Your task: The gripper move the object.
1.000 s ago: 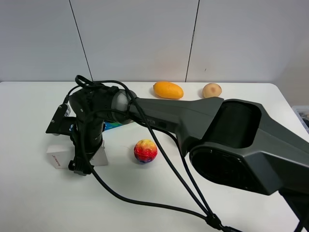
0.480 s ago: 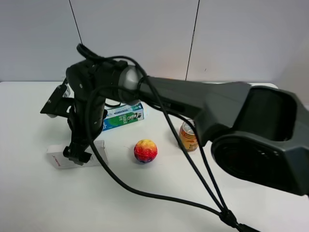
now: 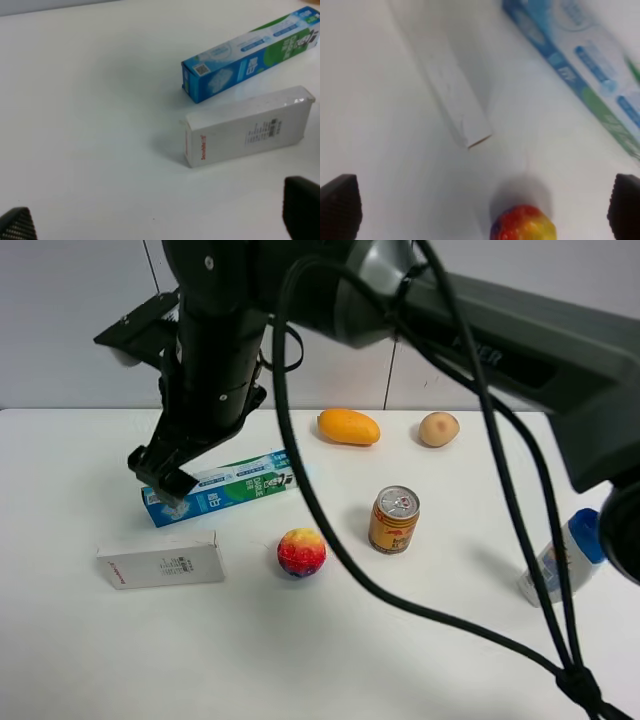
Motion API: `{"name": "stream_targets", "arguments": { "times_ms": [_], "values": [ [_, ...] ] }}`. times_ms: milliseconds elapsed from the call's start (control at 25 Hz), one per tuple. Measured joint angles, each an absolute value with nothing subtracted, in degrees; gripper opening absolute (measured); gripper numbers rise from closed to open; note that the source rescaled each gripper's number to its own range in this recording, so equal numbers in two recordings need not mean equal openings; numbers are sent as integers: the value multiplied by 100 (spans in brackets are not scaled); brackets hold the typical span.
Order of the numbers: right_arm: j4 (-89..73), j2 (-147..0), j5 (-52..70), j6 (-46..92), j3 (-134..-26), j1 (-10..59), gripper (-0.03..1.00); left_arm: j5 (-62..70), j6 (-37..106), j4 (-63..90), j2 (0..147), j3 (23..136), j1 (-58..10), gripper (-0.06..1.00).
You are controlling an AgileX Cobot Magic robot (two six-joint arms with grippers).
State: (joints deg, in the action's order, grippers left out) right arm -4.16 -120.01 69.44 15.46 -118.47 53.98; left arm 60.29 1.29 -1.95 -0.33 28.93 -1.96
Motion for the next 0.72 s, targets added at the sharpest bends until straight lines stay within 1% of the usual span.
{"name": "stream_targets", "arguments": {
  "times_ms": [240, 520, 720],
  "values": [
    [-265, -11702, 6958, 1213, -11847, 4676, 100, 6029, 129, -195, -33, 2893, -196, 100],
    [-259, -11526, 6977, 1165, -11847, 3607, 100, 6029, 129, -195, -33, 2893, -196, 100],
    [-254, -11340, 6989, 1126, -11840, 2710, 100, 6029, 129, -195, -33, 2893, -196, 100]
  ]
}}
